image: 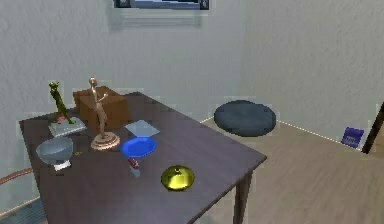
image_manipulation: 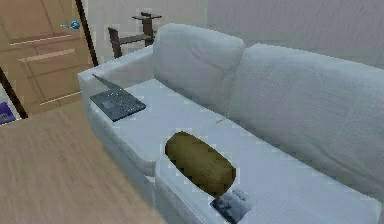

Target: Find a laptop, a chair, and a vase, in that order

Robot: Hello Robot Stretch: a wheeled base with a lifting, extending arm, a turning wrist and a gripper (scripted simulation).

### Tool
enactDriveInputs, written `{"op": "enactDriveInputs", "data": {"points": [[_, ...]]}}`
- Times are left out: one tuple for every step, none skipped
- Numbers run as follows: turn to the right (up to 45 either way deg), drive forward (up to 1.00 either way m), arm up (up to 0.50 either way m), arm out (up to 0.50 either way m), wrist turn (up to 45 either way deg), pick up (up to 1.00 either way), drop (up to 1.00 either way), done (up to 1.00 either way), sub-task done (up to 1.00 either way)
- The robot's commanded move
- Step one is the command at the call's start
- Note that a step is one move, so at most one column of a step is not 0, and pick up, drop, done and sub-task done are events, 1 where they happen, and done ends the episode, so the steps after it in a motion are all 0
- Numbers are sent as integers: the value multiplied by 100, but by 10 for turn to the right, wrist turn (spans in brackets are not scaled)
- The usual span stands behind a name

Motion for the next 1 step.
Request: {"op": "enactDriveInputs", "data": {"points": [[0, 0, 0, 0, 0, 0, 0, 100, 0]]}}
